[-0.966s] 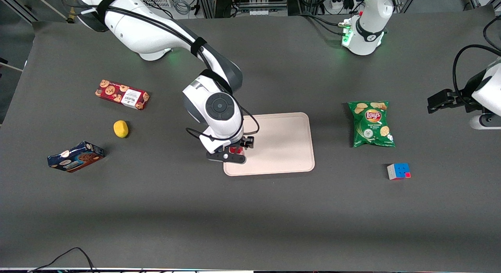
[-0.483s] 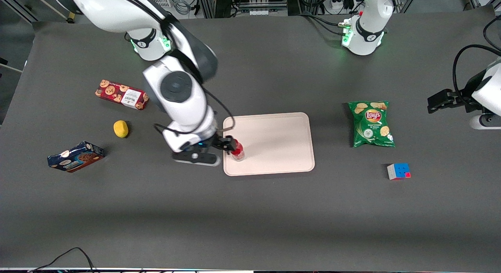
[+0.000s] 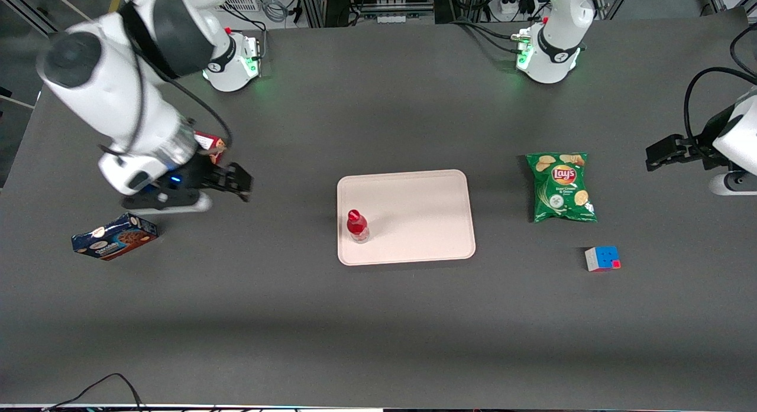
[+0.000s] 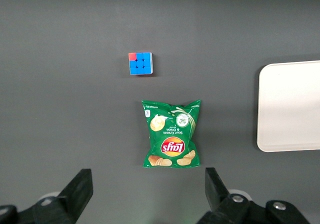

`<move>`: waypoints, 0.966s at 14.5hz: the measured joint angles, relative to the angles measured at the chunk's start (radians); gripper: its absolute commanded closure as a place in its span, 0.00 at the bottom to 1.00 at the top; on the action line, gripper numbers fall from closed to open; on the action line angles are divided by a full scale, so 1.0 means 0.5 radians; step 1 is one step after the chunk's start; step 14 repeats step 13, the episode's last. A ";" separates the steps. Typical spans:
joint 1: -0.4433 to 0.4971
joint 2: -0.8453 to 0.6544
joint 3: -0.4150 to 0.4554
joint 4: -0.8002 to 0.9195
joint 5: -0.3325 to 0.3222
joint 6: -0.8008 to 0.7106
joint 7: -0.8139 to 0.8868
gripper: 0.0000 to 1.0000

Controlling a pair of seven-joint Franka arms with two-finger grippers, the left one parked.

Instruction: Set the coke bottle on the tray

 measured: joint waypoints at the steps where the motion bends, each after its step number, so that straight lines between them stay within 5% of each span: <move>1: -0.005 -0.121 -0.088 -0.116 0.014 -0.003 -0.102 0.00; 7: -0.018 -0.483 -0.552 -0.397 0.029 -0.213 -0.560 0.00; 14: -0.017 -0.495 -0.618 -0.336 0.031 -0.273 -0.614 0.00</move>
